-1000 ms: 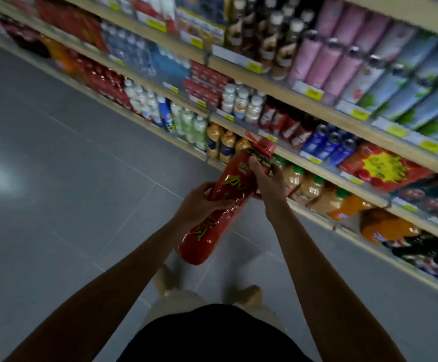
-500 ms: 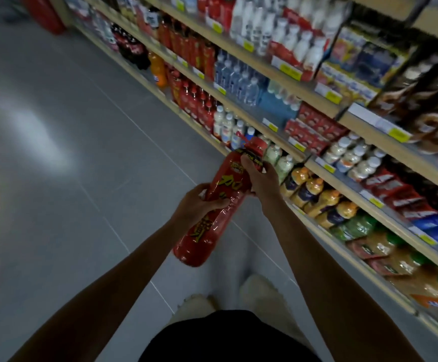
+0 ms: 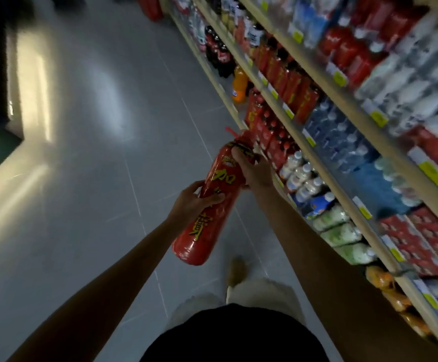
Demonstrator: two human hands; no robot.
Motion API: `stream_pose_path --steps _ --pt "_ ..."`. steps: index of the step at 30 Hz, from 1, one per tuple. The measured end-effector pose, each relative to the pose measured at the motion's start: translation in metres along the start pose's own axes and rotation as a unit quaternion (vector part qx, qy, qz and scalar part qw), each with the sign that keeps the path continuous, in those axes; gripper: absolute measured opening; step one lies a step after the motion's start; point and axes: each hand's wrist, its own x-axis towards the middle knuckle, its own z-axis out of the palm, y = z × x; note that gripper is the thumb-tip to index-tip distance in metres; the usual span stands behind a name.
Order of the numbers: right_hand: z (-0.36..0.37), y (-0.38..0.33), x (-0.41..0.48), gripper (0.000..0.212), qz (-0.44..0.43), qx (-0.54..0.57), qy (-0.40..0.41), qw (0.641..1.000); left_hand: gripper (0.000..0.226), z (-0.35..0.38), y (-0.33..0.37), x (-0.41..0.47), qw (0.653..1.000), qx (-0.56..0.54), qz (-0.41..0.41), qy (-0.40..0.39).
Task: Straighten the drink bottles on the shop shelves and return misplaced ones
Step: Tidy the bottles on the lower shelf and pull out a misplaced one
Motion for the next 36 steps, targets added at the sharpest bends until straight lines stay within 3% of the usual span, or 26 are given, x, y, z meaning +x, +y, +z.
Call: stream_pose_path --steps 7,12,23,27,32,36 --pt "0.112 -0.061 0.118 0.066 0.016 -0.04 -0.103 0.994 0.063 -0.098 0.036 0.1 0.996 -0.053 -0.028 0.07" --pt "0.194 -0.095 0.209 0.07 0.011 -0.05 -0.116 0.992 0.064 -0.176 0.061 0.194 0.995 -0.057 -0.033 0.07" --pt "0.298 -0.176 0.384 0.052 0.041 0.026 0.02 0.999 0.066 -0.309 0.161 0.406 0.998 0.055 -0.009 -0.04" --pt "0.298 -0.189 0.441 0.023 0.044 0.09 0.085 0.991 0.069 -0.316 0.201 0.482 0.99 0.096 0.007 -0.107" --pt "0.288 -0.197 0.523 0.037 0.056 0.13 0.169 0.975 0.062 -0.301 0.242 0.584 0.973 0.142 0.029 -0.18" --pt "0.28 -0.2 0.581 0.03 0.093 0.138 0.234 0.958 0.056 -0.287 0.272 0.66 0.951 0.193 0.035 -0.241"
